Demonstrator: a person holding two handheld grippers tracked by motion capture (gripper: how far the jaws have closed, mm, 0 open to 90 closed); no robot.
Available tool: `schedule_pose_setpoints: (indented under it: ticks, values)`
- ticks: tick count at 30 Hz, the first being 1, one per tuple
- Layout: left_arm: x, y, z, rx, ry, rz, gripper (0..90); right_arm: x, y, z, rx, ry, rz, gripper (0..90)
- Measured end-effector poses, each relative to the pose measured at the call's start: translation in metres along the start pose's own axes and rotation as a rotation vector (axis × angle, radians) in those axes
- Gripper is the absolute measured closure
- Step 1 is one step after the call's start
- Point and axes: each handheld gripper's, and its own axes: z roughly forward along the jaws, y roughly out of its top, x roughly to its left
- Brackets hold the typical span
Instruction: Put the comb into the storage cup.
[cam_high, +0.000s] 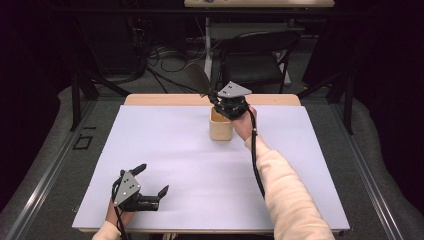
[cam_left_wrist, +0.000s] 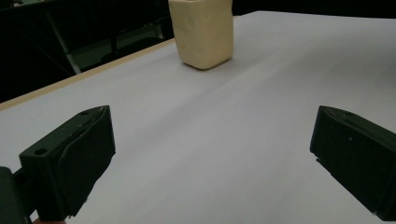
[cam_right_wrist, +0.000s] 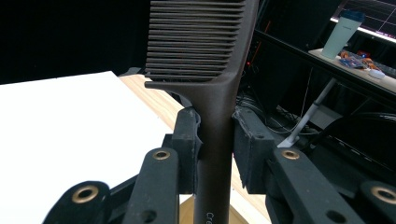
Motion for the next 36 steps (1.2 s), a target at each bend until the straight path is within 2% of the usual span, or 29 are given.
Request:
schedule_pose_setpoints:
  ticks: [21,36]
  values:
    - [0.0,0.0,-0.001,0.0,0.002,0.002,0.1,-0.002,-0.01,0.005,0.029,0.006,0.012,71.7]
    - [0.0,0.0,-0.001,-0.001,0.002,0.001,0.1,-0.004,-0.019,0.009,0.05,0.012,0.04,71.7]
